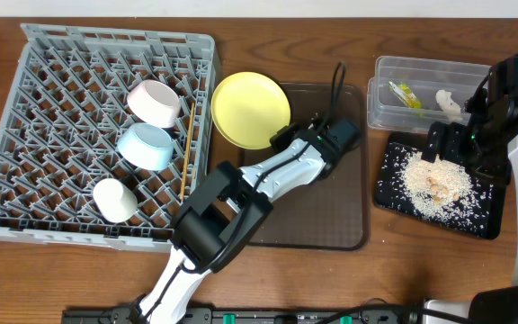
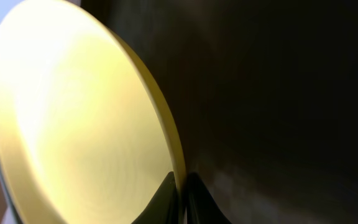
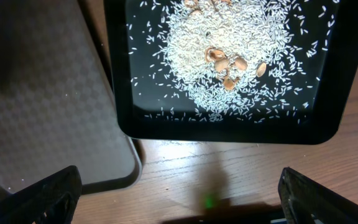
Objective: Sort waste into correct bins and load items into the dishwasher
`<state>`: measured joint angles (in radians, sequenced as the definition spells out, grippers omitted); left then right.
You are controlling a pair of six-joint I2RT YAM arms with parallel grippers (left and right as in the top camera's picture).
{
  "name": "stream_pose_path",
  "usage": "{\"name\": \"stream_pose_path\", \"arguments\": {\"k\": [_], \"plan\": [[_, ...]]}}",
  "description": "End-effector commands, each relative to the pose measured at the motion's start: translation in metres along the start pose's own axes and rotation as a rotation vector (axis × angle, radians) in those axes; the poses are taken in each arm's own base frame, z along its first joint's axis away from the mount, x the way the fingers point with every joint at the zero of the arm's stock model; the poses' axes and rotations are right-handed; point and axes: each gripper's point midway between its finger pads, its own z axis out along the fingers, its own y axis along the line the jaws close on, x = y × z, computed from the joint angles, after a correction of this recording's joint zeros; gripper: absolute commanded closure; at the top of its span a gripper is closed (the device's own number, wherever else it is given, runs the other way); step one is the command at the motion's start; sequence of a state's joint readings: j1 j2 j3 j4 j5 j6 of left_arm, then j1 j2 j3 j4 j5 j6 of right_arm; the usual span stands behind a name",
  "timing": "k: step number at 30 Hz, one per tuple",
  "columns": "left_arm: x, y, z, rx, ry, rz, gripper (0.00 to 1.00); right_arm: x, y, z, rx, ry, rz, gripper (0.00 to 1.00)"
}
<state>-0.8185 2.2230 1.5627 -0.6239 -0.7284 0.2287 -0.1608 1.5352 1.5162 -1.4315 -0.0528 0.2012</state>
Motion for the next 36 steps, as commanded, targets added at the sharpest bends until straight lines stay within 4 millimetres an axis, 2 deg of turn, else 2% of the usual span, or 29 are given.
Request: {"name": "stream_pose_path", "arguments": {"k": [1, 7, 12, 16, 20, 26, 36], "plan": [[-0.004, 0.023, -0.023, -0.053, -0.038, -0.048, 0.93, -0.002, 0.001, -0.006, -0.009, -0.02, 0.001, 0.01], [-0.004, 0.044, -0.049, -0.03, -0.075, -0.097, 0.93, -0.002, 0.001, -0.006, -0.009, -0.02, 0.001, 0.01], [-0.001, 0.056, -0.069, 0.107, -0.119, -0.204, 0.92, -0.002, 0.001, -0.005, -0.009, -0.019, 0.001, 0.01], [0.006, 0.076, -0.081, 0.196, -0.14, -0.317, 0.93, -0.002, 0.001, -0.005, -0.008, -0.018, 0.001, 0.01], [0.014, 0.094, -0.087, 0.278, -0.155, -0.396, 0.92, -0.002, 0.001, -0.005, -0.008, -0.018, 0.001, 0.01], [0.02, 0.103, -0.09, 0.525, -0.169, -0.579, 0.93, -0.001, 0.001, -0.005, -0.007, -0.013, 0.001, 0.01], [0.027, 0.117, -0.082, 0.79, -0.164, -0.766, 0.93, 0.001, 0.0, -0.005, -0.006, -0.008, 0.001, 0.01]]}}
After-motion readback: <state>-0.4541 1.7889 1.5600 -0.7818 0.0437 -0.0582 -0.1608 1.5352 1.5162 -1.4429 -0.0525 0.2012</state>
